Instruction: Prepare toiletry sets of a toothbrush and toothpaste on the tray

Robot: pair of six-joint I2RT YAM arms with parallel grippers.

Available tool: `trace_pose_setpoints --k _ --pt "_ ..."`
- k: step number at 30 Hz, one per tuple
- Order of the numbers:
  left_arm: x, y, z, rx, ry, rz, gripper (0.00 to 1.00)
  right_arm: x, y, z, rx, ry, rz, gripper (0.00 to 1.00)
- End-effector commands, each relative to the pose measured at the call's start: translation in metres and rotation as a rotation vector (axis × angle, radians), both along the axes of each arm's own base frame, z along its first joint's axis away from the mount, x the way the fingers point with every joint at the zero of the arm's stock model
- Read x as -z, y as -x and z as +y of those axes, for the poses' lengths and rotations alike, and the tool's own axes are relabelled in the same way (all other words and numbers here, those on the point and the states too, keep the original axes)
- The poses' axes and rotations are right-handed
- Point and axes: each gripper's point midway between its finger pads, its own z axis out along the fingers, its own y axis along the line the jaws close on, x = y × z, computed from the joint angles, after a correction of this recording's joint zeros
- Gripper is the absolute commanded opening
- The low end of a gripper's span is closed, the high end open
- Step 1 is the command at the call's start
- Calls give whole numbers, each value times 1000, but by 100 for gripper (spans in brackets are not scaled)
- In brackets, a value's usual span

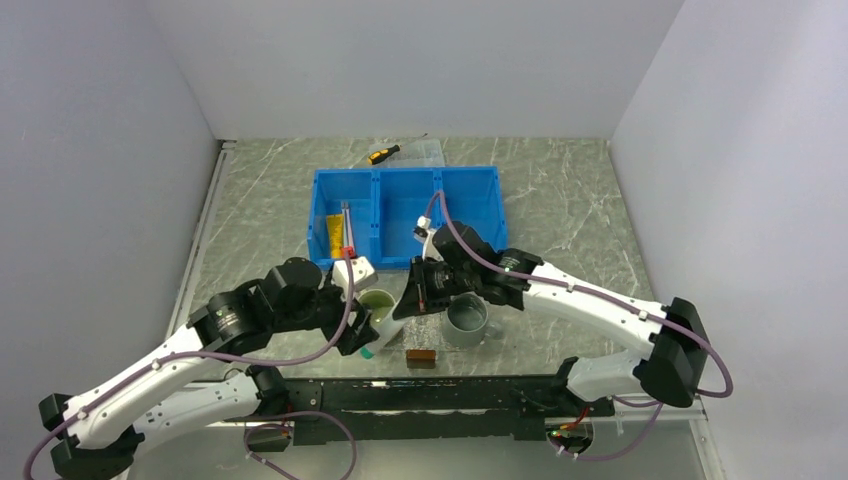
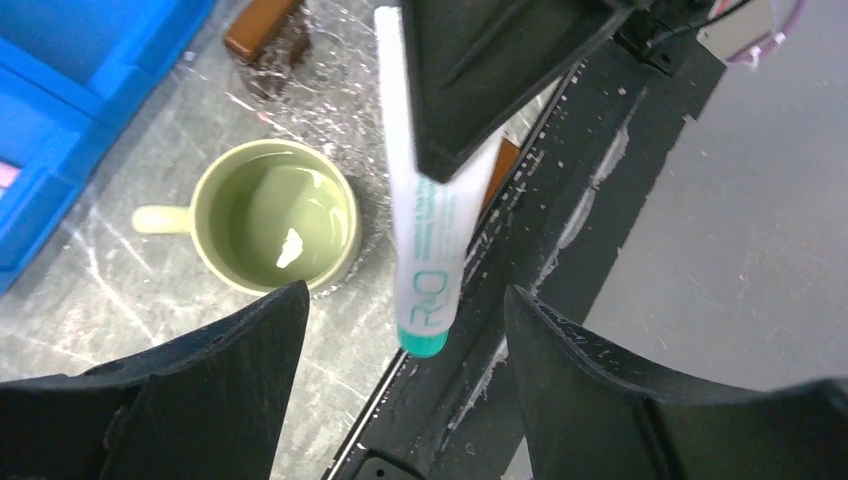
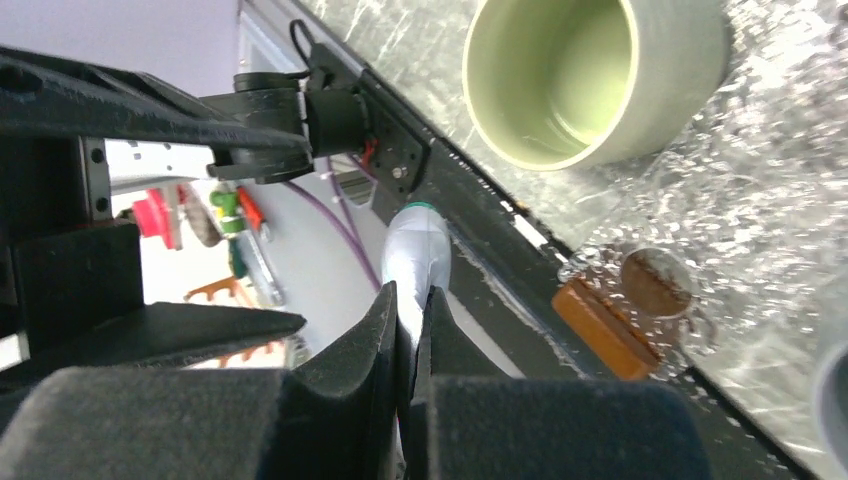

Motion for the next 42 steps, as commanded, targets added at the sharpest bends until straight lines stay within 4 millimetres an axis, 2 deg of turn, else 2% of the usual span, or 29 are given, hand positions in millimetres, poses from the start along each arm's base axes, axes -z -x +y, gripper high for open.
trace_pose_setpoints --k 1,5,9,10,11,15,20,25,30,37,42 --pt "-16 -17 5 -107 51 -80 78 -48 -13 -14 15 -16 -178 0" --pt "-20 -26 11 -181 80 -111 81 -61 -24 -33 51 63 -271 0" --pt "-24 -38 27 -284 74 -148 83 -65 -38 -55 107 182 -353 0" --pt "-26 -39 30 -302 81 -156 91 -68 -41 -59 117 198 -369 0" --pt "-27 -41 33 -319 91 -164 94 -69 -43 -62 123 215 -380 0" --pt "-33 -45 45 -385 117 -192 97 -73 -56 -73 153 303 -425 0" --pt "-38 -53 70 -524 120 -222 99 -84 -65 -75 134 366 -466 0" --pt "-39 -64 107 -758 135 -234 99 -80 -75 -77 120 459 -495 0" --pt "-37 -60 111 -776 180 -225 100 -69 -84 -74 106 532 -518 0" --pt "-38 -60 135 -859 169 -267 99 -51 -91 -62 98 581 -545 0" --pt "-41 -58 138 -864 202 -270 99 -37 -94 -59 102 604 -544 0"
